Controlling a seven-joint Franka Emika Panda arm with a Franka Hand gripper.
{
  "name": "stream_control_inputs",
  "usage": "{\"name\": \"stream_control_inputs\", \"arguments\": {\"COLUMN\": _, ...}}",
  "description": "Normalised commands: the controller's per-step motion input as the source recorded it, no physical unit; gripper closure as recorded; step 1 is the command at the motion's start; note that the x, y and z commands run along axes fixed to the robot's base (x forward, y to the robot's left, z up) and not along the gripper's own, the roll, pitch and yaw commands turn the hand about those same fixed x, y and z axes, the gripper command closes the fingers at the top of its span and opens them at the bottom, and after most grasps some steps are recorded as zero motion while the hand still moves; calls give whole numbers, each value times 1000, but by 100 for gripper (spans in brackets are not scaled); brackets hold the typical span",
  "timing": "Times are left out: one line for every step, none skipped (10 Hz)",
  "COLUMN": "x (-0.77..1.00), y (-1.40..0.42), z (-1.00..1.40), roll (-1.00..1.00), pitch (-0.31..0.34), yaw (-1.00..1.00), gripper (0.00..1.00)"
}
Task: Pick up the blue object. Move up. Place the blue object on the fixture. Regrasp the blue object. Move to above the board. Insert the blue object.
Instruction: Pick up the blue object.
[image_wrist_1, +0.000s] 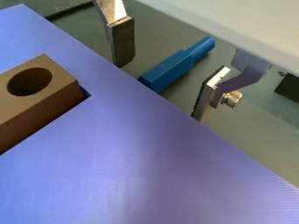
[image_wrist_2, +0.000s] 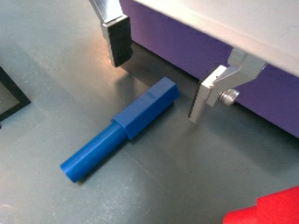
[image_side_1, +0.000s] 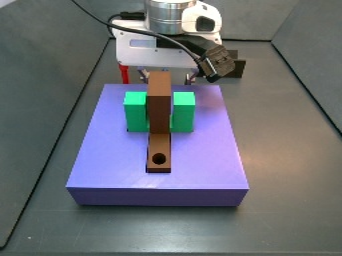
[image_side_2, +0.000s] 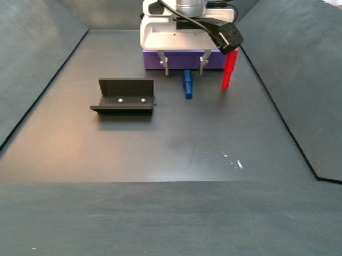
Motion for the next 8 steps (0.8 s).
{"name": "stream_control_inputs", "arguments": {"x": -66, "y": 0, "z": 0, "roll": 294, "pitch": 0, "yaw": -11, "gripper": 0}}
{"name": "stream_control_inputs", "arguments": {"x": -94, "y": 17, "z": 0, "roll": 277, "pitch": 0, "yaw": 0, "gripper": 0}}
{"name": "stream_control_inputs", "arguments": {"x": -40, "y": 9, "z": -29, "roll": 240, "pitch": 0, "yaw": 0, "gripper": 0}}
{"name": "stream_control_inputs", "arguments": {"x": 0, "y": 0, "z": -63, "roll": 160, "pitch": 0, "yaw": 0, "gripper": 0}}
{"name": "stream_control_inputs", "arguments": {"x": -54, "y": 0, "z": -111, "roll": 181, "pitch": 0, "yaw": 0, "gripper": 0}}
{"name": "stream_control_inputs", "arguments": {"x": -80, "y": 0, "z": -203, "roll": 173, "pitch": 0, "yaw": 0, "gripper": 0}}
{"name": "stream_control_inputs", "arguments": {"x": -40, "y": 0, "z": -209, "roll": 147, "pitch": 0, "yaw": 0, "gripper": 0}}
{"name": "stream_control_inputs", "arguments": {"x": -11, "y": 0, "z": -151, "roll": 147, "pitch": 0, "yaw": 0, "gripper": 0}}
